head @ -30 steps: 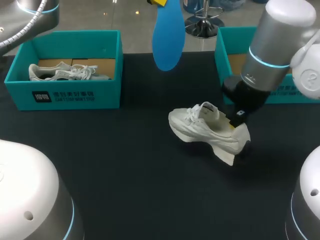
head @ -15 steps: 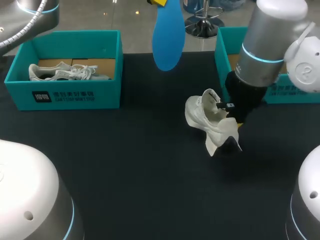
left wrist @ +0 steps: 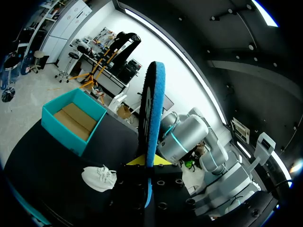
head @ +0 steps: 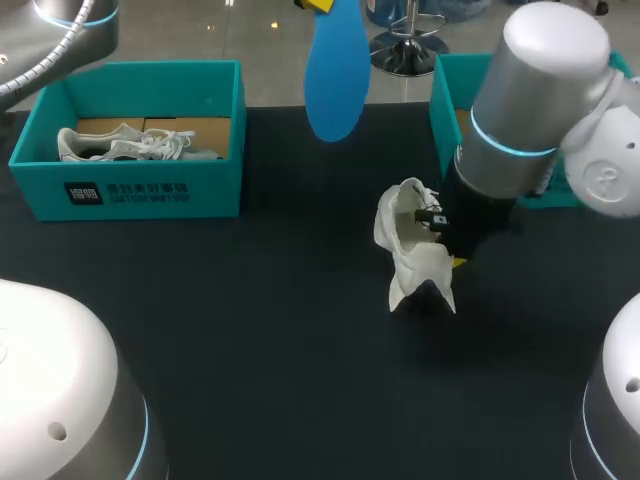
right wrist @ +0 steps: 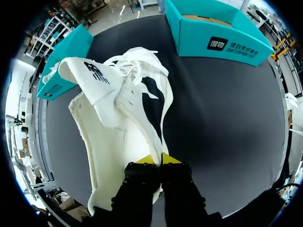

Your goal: Take the shoe out of the shoebox, open the shoe tongue, remove and reinsert the insole, then place the shoe into the shoebox

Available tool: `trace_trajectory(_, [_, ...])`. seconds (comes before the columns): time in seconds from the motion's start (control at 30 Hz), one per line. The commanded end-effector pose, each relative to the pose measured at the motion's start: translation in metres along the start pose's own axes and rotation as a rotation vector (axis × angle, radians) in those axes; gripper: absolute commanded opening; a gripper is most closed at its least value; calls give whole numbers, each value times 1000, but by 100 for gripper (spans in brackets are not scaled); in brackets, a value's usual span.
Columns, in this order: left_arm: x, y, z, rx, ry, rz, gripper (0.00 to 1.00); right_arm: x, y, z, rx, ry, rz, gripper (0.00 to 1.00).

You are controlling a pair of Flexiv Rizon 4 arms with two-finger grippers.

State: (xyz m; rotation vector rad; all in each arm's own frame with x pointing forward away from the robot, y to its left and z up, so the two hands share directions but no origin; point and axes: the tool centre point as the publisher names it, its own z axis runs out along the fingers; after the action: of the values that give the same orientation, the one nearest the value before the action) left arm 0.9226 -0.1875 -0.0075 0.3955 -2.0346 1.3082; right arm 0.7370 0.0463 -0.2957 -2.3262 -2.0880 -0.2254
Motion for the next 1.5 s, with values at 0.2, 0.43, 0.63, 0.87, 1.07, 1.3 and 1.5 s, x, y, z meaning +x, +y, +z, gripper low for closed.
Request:
trace_trajectory(0.2, [0,0,0,-2,0,1,0,3,-24,5,-117,-53,35,0])
trace_trajectory(0.43, [0,0,0,-2,0,1,0,8,-35,20,-125,-41,57,0])
trace_trajectory(0.63, [0,0,0,-2,0,1,0,12,-41,35,-130,-37,43,0])
trace_trajectory(0.87, [0,0,0,-2,0,1,0,18,-47,56,-161,-13,15,0])
trace_trajectory(1.07, [0,0,0,-2,0,1,0,18,-51,69,-155,-7,8,0])
trace_trajectory(1.3, [0,0,0,-2,0,1,0,19,-54,77,-126,-16,0,0])
trace_trajectory(1.5, [0,0,0,-2,0,1,0,20,-51,61,-127,-10,17,100])
